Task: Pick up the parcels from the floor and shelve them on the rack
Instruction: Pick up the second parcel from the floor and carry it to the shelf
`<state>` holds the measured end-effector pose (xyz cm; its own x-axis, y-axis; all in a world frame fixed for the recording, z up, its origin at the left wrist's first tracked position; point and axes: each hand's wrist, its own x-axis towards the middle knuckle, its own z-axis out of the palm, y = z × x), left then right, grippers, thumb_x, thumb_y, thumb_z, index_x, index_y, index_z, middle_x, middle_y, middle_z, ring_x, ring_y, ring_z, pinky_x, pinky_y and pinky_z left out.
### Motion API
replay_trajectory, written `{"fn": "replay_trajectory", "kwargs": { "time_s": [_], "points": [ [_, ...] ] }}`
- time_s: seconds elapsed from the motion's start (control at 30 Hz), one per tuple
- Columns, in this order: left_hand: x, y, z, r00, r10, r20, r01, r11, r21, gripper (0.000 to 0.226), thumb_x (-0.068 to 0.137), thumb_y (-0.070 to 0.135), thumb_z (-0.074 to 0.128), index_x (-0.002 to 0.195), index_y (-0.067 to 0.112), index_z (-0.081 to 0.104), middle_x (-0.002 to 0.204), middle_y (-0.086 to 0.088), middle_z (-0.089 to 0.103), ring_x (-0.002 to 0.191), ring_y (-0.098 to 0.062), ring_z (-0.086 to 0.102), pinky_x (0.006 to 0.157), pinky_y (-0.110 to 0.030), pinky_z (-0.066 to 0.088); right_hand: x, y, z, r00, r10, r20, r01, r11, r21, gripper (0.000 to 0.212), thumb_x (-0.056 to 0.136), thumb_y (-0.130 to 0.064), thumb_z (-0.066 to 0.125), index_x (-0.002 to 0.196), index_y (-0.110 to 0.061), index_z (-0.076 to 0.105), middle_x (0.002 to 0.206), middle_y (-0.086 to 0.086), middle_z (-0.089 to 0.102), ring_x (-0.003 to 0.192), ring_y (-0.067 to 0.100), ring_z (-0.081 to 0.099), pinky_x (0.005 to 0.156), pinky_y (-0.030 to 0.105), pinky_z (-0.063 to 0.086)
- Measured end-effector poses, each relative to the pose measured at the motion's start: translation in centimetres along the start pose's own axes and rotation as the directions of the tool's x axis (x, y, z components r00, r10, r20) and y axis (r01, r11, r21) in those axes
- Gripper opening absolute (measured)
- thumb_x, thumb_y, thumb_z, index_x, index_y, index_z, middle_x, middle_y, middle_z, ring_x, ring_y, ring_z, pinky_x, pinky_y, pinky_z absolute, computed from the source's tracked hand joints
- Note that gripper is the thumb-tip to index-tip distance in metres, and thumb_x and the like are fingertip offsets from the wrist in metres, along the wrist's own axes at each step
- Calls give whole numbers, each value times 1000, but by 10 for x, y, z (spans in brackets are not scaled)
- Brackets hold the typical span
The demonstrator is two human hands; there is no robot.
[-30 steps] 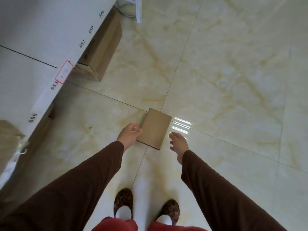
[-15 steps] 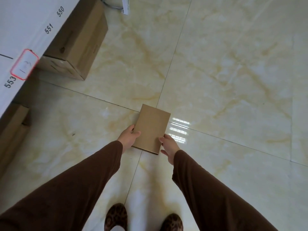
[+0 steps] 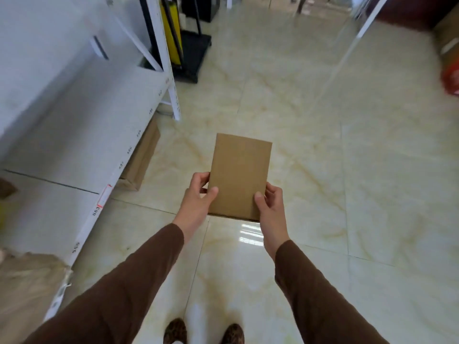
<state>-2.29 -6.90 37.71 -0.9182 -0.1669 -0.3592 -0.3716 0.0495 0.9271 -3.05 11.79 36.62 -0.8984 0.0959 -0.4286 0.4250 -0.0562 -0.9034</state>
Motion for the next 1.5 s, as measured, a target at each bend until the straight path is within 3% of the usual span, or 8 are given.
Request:
{"fn": "replay_trajectory", "kwargs": {
  "time_s": [0.17, 0.3, 0.4, 0.67, 0.83, 1.03, 1.3, 1.5],
  "points": [
    [-73, 171, 9, 993, 118, 11, -116, 988, -105, 28, 103, 27, 58, 127, 39, 51, 133, 12, 62, 116, -3, 61, 87, -22, 53, -81, -182, -31, 976, -216, -13, 216, 976, -2, 36, 100, -26, 62, 135, -30, 56, 137, -3, 64, 130, 17, 59, 97, 32, 55],
    [-116, 267, 23, 993, 118, -7, -116, 963, -243, 30, 107, 31, 50, 137, 36, 48, 134, 4, 64, 120, -16, 63, 100, -36, 53, -141, -286, -50, 901, -434, -11, 429, 894, -131, 47, 91, -47, 65, 137, -41, 57, 135, -13, 58, 130, 10, 54, 106, 37, 50],
    [-132, 312, 35, 991, 133, -11, -130, 942, -309, 22, 109, 33, 44, 128, 39, 54, 130, 4, 67, 117, -14, 65, 99, -36, 52, -171, -334, -57, 812, -582, 46, 567, 767, -301, 57, 89, -53, 60, 144, -47, 44, 130, -13, 46, 130, 9, 44, 109, 28, 43],
    [-101, 372, 64, 984, 170, 54, -144, 935, -324, 34, 110, 33, 37, 137, 25, 55, 135, -10, 68, 129, -29, 60, 111, -52, 47, -163, -384, -64, 613, -787, 67, 652, 456, -605, 72, 91, -59, 56, 157, -37, 38, 144, -3, 42, 137, 16, 33, 113, 45, 40],
    [-37, 411, 76, 969, 237, 74, -211, 943, -256, 35, 110, 34, 39, 138, 28, 57, 132, 0, 68, 115, -15, 64, 96, -35, 51, -95, -422, -69, 728, -686, 14, 625, 654, -427, 74, 89, -62, 53, 157, -35, 39, 137, -6, 42, 135, 12, 37, 114, 32, 39],
    [63, 480, 81, 945, 282, 166, -256, 953, -159, 44, 110, 36, 36, 148, 26, 55, 132, 6, 69, 113, -8, 63, 94, -28, 48, 32, -498, -71, 902, -427, -65, 421, 902, -93, 63, 90, -63, 56, 147, -37, 55, 138, -4, 56, 128, 16, 56, 107, 39, 48],
    [188, 558, 112, 869, 409, 278, -444, 893, 71, 68, 95, 47, 57, 159, 44, 35, 143, 7, 46, 135, -19, 49, 109, -37, 47, 156, -556, -84, 954, -269, -129, 289, 942, 172, 40, 99, -22, 44, 131, -23, 67, 126, -1, 71, 102, 12, 62, 76, 30, 46],
    [273, 593, 163, 727, 604, 325, -685, 670, 287, 72, 90, 39, 67, 154, 47, 34, 156, 22, 28, 142, -10, 27, 112, -31, 33, 270, -590, -97, 956, -239, -172, 276, 933, 233, 16, 104, -29, 49, 104, -18, 60, 96, -1, 63, 90, 16, 52, 73, 35, 40]
  ]
}}
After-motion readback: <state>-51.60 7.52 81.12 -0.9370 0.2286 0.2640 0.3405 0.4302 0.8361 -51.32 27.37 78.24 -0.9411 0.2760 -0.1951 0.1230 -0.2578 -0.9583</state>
